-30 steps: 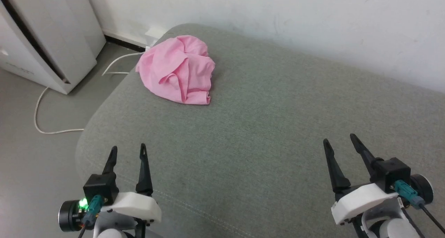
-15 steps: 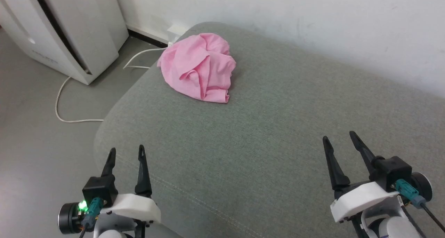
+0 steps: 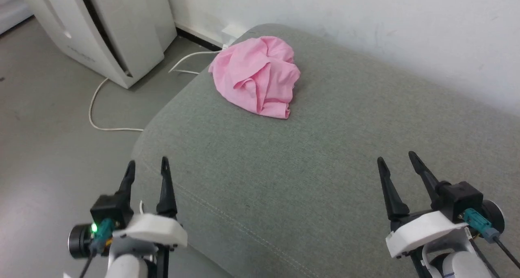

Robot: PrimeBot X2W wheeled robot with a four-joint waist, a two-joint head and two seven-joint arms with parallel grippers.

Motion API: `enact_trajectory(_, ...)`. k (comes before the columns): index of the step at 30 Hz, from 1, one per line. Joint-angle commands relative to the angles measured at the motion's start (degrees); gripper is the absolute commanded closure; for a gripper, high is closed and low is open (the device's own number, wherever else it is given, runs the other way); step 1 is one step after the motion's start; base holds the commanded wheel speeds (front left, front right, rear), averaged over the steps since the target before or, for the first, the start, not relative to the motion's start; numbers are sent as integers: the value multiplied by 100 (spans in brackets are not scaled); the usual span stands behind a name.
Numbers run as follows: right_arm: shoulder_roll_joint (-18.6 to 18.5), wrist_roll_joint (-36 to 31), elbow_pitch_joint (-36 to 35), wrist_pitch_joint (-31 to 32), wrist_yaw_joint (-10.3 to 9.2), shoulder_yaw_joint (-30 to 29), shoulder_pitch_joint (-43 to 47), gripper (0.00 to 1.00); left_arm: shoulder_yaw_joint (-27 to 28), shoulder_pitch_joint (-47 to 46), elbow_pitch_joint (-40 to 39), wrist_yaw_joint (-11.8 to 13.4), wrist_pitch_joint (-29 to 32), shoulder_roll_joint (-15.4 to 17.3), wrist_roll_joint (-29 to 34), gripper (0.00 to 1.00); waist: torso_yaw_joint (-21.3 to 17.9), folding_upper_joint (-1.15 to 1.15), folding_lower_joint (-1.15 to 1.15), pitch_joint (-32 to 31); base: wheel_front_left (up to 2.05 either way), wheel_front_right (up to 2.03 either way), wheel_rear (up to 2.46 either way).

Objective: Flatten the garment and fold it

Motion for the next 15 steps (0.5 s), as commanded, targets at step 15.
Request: enact_trajectory(15, 17, -618, -685, 364, -12, 313, -997, 0, 208, -3589, 1326, -883, 1063, 503, -1214, 0, -823, 0, 0, 2374, 0, 0, 0)
